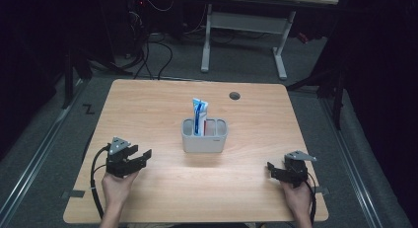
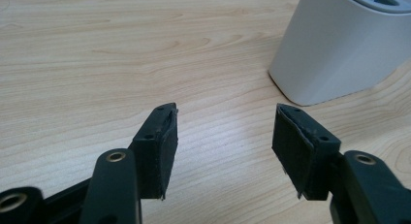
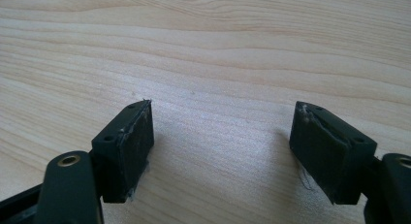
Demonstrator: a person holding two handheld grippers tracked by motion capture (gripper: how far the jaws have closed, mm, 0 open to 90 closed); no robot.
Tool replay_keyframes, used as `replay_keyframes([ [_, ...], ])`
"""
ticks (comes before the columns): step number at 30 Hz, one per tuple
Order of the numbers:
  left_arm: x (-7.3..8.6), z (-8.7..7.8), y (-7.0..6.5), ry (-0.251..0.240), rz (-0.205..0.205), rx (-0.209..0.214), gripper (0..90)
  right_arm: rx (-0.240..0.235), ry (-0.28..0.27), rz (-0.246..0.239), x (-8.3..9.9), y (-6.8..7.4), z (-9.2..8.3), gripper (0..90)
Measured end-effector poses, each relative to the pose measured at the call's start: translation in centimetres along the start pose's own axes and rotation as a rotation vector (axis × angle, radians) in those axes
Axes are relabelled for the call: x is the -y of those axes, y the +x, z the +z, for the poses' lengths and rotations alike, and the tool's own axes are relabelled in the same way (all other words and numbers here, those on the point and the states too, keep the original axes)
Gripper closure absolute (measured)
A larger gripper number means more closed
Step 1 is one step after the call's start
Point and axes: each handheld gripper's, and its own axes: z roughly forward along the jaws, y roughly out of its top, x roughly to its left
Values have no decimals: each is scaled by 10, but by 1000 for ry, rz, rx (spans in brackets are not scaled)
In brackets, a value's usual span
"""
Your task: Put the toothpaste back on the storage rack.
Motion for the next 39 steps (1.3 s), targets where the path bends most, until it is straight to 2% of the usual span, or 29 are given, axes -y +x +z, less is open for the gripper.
replay_keyframes([
  [17,12,9,2,40,-15,-9,409,0,0,0,0,0,0,238],
  [27,19,15,3,60,-17,-30,406,0,0,2,0,0,0,239],
  [33,22,17,4,68,-11,-47,407,0,0,2,0,0,0,239],
  [39,27,21,3,77,16,-81,406,0,-1,0,0,0,0,239],
])
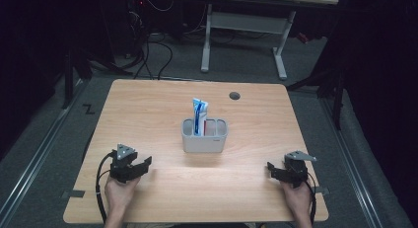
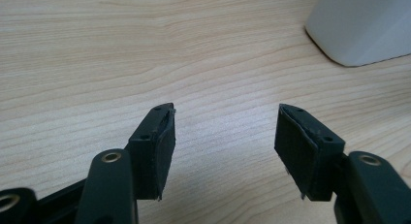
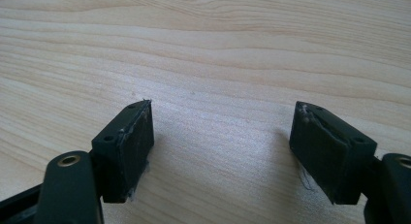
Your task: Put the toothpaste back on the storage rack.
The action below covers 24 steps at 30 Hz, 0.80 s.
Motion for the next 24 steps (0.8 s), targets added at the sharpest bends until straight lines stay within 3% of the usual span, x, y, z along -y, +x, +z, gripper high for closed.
replay_keyframes([
  [7,3,3,0,-1,6,-29,406,0,0,-2,0,0,0,239],
  [11,4,5,-3,9,41,-60,406,0,0,-1,0,0,0,239],
  [24,5,12,-6,21,51,-68,404,0,1,0,0,0,0,238],
])
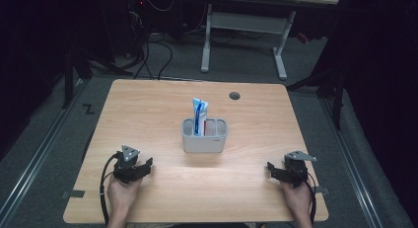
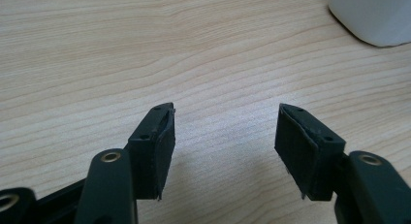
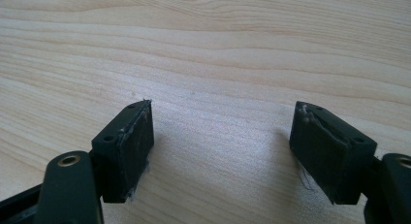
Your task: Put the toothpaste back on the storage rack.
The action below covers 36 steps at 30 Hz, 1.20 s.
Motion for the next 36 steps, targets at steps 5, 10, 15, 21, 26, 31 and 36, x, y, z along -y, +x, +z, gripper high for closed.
replay_keyframes([
  [5,0,2,-1,6,1,1,403,0,0,1,0,0,0,239],
  [10,0,4,-1,12,3,2,403,0,0,2,0,0,0,239],
  [15,0,6,-1,11,1,3,403,0,0,1,0,0,0,239],
  [21,0,7,-1,15,1,4,403,0,-1,0,0,0,0,239],
  [26,1,10,-1,24,3,6,403,0,0,2,0,0,0,239],
  [31,2,12,-2,23,11,2,394,0,0,2,0,0,0,239],
  [36,4,13,-2,6,10,5,383,0,-1,-1,0,0,0,239],
])
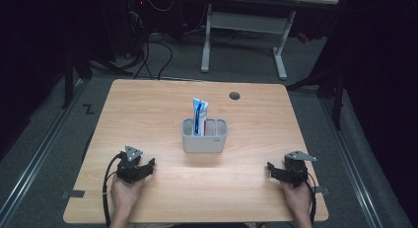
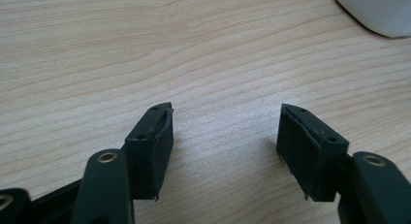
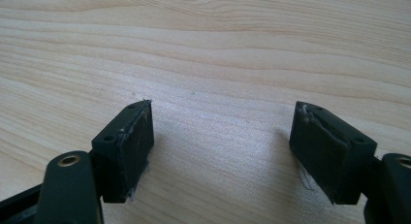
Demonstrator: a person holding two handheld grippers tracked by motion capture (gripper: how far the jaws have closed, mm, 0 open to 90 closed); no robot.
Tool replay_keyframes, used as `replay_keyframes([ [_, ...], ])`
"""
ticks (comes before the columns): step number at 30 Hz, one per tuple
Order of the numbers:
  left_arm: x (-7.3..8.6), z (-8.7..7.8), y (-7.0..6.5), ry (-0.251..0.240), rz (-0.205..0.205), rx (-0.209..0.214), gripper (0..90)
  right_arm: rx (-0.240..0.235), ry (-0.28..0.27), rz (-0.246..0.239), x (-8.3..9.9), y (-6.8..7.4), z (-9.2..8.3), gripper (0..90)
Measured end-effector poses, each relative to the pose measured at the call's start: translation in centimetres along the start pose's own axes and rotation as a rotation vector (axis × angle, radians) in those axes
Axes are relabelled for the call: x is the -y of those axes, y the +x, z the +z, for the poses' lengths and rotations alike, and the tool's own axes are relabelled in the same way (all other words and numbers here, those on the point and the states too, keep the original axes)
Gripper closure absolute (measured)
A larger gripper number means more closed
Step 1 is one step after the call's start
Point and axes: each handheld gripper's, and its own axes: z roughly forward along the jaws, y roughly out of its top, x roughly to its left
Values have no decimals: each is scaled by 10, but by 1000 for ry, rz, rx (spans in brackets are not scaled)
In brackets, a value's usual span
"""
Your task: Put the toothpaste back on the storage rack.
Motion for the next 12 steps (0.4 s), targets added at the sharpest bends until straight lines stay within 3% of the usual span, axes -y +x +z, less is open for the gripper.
replay_keyframes([
  [12,0,0,0,4,5,10,348,0,0,0,0,0,0,239],
])
